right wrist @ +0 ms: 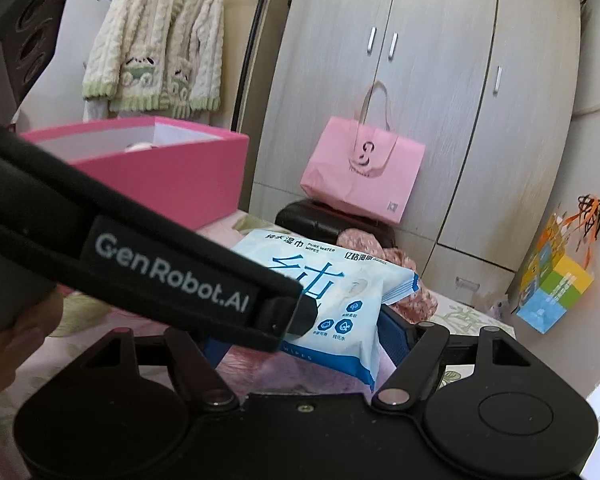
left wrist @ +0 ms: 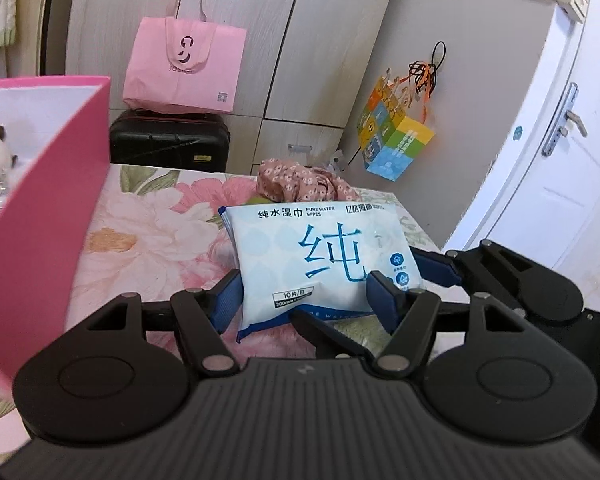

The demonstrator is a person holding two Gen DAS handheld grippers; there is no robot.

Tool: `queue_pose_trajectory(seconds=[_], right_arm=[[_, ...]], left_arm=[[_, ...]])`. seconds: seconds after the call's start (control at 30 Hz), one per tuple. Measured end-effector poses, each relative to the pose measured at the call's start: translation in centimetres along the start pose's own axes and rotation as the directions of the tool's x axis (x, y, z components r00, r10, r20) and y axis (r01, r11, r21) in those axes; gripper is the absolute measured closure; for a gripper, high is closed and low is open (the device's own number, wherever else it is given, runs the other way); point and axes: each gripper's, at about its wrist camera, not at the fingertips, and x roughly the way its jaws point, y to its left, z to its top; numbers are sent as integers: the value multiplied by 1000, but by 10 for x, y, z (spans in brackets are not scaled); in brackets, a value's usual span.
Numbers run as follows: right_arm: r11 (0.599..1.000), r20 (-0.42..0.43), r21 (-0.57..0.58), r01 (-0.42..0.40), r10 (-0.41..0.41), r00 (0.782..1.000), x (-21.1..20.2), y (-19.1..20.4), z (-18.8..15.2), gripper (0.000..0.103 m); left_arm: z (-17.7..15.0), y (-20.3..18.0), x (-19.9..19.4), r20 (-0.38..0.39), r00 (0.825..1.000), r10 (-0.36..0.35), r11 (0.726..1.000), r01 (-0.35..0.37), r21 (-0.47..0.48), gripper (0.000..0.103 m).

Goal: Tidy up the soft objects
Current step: 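Carry the wet-wipes pack into the pink box and open the left tool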

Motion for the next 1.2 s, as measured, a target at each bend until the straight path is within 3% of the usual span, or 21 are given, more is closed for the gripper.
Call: queue_pose_trajectory(seconds=[0.33, 0.63, 0.93, 1.2], right_arm=[[995, -21, 90, -42, 44, 999, -36, 18, -5, 26], [987, -41, 133, -93, 99, 994, -64, 35, -10, 28], [983, -54, 57, -177, 180, 982, -83, 88, -7, 28], [961, -79, -25, -276, 273, 959, -102, 135, 20, 27]], left_arm=[[-21, -11, -37, -30, 999, 39, 998, -38, 41, 38], [-39, 5, -67, -89, 995, -35, 999, 37, 17, 34], [-57, 29, -118, -162, 986, 36, 999, -36, 1, 36], [-48, 54, -176, -232, 968, 94, 995, -100, -16, 36]])
